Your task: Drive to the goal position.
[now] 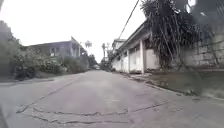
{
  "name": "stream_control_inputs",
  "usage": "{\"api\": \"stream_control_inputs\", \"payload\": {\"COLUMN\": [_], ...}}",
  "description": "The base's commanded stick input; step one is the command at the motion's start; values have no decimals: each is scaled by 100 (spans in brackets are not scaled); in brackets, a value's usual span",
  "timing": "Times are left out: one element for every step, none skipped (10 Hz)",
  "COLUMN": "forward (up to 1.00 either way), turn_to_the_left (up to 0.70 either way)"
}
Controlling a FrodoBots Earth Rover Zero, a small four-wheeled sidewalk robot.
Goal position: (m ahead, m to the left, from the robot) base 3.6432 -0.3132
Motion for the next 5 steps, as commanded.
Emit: {"api": "stream_control_inputs", "payload": {"forward": [70,70,70,70,70], "turn_to_the_left": [-28,-28,-28,-28,-28]}}
